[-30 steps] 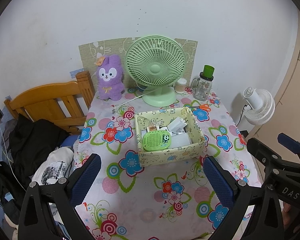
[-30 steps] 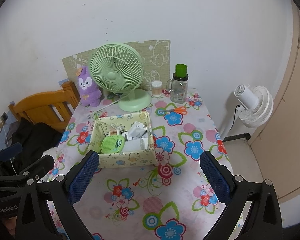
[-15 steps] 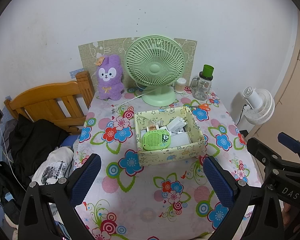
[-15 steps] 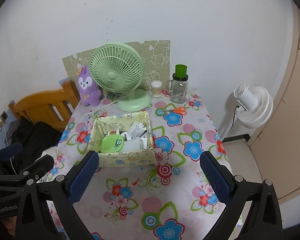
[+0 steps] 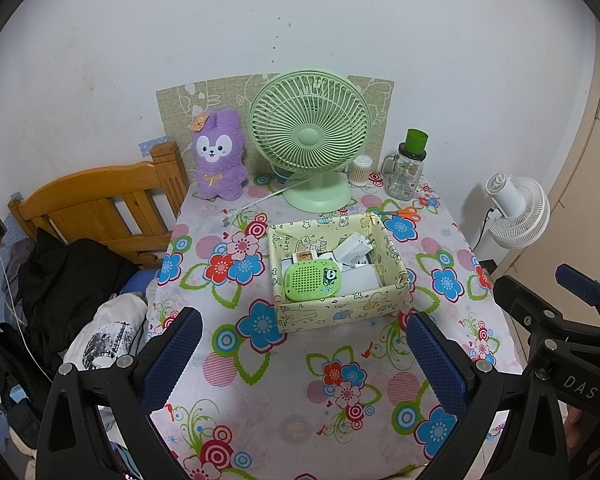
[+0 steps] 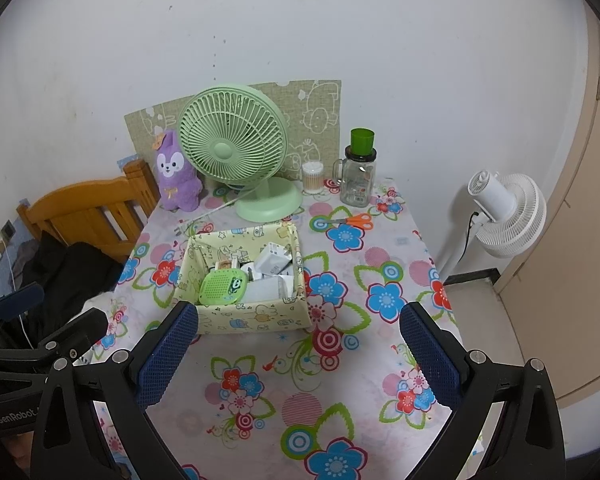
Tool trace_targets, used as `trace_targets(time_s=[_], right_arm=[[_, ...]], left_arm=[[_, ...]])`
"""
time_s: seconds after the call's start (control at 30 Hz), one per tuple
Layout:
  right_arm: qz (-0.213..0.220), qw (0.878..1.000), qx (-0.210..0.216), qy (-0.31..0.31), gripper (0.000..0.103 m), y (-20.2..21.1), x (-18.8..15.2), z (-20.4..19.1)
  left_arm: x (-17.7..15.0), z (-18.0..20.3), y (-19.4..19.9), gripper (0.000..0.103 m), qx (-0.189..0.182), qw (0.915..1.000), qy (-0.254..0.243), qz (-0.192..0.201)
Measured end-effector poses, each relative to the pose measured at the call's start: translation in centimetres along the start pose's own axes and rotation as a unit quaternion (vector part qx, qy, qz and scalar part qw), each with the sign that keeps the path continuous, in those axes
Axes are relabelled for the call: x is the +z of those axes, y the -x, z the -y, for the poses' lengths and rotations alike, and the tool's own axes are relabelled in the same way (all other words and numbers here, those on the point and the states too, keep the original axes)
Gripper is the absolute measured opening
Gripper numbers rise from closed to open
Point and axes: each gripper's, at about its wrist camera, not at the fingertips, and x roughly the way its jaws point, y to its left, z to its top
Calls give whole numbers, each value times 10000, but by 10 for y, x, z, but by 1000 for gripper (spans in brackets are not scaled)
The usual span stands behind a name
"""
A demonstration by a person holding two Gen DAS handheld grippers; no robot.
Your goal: Organize rigid objects
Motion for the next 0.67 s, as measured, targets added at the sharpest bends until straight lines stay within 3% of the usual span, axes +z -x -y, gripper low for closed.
trace_targets(time_s=[0.67], right_arm=[[-203, 9997, 15, 103, 102, -16, 1, -1]], left_arm=[[-1, -3, -15, 103, 29, 9997, 102, -213]])
